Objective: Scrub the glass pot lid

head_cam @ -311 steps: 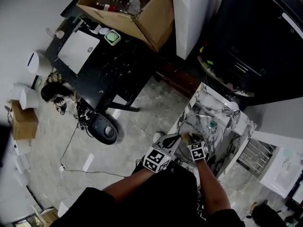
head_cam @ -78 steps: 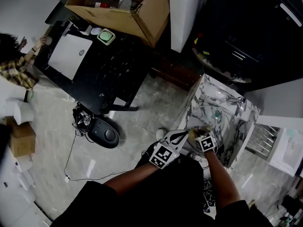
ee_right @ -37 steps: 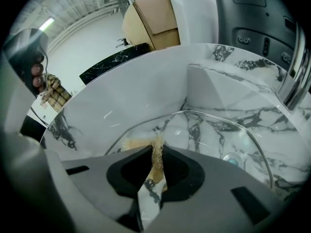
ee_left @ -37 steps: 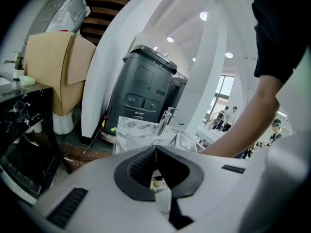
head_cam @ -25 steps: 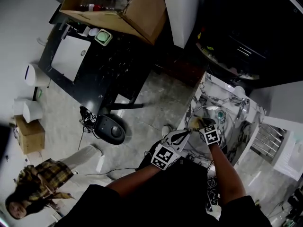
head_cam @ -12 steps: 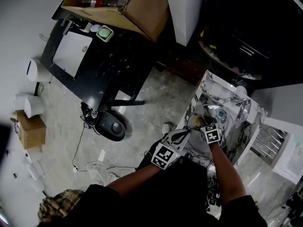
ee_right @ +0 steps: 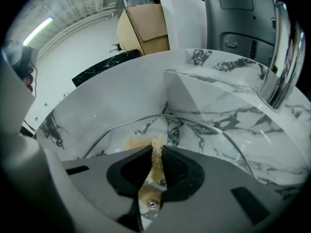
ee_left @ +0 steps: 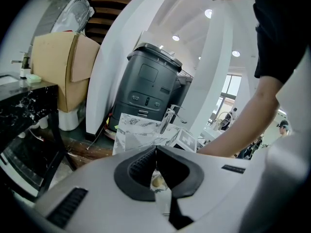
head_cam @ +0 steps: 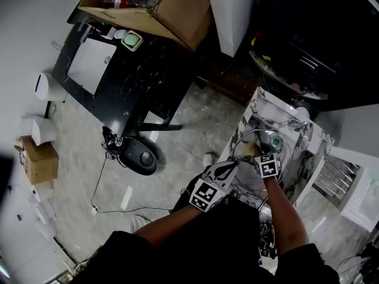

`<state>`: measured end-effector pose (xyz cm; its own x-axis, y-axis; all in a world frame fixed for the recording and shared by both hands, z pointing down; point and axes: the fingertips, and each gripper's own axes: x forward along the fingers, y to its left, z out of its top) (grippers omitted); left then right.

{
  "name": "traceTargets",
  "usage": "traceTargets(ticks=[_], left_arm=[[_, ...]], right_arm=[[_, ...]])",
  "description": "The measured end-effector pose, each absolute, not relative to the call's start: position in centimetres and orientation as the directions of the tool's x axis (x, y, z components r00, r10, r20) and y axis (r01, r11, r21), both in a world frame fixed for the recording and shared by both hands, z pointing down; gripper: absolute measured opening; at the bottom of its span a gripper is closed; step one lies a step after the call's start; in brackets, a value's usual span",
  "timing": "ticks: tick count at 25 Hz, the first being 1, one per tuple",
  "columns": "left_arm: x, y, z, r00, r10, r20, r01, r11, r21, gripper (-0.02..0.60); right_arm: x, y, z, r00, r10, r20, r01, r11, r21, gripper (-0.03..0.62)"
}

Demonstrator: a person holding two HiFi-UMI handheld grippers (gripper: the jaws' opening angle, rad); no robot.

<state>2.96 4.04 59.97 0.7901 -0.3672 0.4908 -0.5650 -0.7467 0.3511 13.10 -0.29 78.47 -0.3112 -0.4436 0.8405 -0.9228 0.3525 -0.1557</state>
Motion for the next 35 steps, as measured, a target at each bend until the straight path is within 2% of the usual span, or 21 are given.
traceTargets(ticks=[7,35], left_arm=[[3.8,4.3,59.6,0.79,-0.369,0.49,-0.565,-0.749,0.348,0.017],[5.1,7.0,59.4,0.804,-0.356,0.476,-0.546,-0.758,0.357,0.017]], right_arm=[[15.3,0.0,78.6,-0.259,-0.466,0.846,-0.93,0.357,-0.088,0.061],[22.4,3.0,78.9,-0.126,-0.484,0.866,-0.975,0.221,-0.019,0.061]])
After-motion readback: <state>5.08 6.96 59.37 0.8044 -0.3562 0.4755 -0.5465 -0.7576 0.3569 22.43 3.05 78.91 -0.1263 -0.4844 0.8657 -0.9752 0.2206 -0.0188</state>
